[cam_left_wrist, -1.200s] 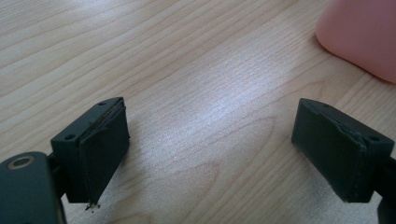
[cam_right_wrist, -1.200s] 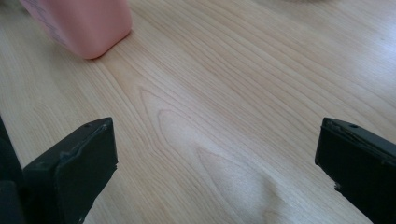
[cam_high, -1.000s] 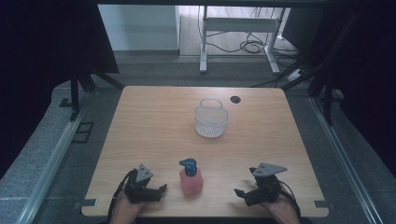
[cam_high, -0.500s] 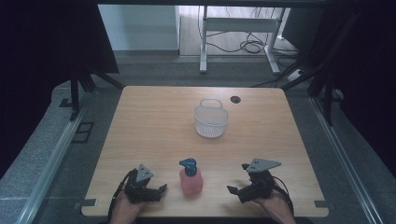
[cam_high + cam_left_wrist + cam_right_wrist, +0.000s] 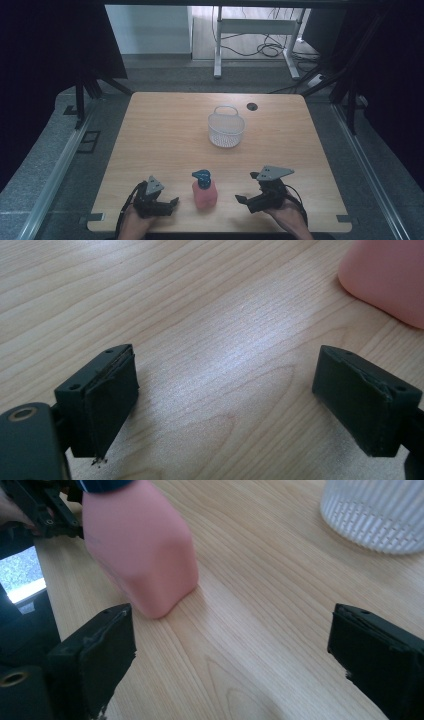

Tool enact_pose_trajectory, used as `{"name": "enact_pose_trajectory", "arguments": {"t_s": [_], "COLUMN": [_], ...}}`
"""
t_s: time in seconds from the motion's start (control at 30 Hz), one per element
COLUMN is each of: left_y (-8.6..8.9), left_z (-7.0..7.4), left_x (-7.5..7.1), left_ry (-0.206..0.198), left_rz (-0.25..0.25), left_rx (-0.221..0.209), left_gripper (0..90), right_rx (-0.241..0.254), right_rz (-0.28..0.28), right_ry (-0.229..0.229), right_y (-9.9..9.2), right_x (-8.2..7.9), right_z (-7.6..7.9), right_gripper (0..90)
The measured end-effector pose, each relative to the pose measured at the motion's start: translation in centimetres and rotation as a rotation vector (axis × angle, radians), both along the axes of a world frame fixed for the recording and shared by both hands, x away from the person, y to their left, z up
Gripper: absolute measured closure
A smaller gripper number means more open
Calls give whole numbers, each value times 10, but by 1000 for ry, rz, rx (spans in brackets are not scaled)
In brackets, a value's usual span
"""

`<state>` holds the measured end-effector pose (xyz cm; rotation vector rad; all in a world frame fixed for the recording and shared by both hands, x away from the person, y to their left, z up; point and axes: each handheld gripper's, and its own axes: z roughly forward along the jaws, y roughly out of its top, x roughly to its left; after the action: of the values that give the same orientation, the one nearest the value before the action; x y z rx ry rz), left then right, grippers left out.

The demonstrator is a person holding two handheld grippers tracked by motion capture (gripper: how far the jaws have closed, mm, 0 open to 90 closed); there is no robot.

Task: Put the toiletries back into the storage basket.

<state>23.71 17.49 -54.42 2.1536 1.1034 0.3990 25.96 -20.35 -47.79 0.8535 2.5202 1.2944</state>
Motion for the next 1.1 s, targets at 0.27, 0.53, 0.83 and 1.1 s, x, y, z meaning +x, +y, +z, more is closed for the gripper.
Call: {"name": "enact_pose_trajectory", "arguments": {"t_s": [0.27,0.53,0.83,1.1], "left_y": [0,0,0,0], "left_z": [0,0,0,0], "left_x": [0,0,0,0], "left_ry": [0,1,1,2], "left_rz": [0,0,0,0], "left_rx": [0,0,2,2], "left_gripper": [107,107,107,108], "right_rx": [13,40,38,45], "right_rz": [39,80,130,168], "right_ry": [-2,-1,-8,-24], "right_y": [14,26,41,53], "right_x": [2,4,5,4], "right_z": [6,14,20,24], "right_gripper": [98,153,231,285]}}
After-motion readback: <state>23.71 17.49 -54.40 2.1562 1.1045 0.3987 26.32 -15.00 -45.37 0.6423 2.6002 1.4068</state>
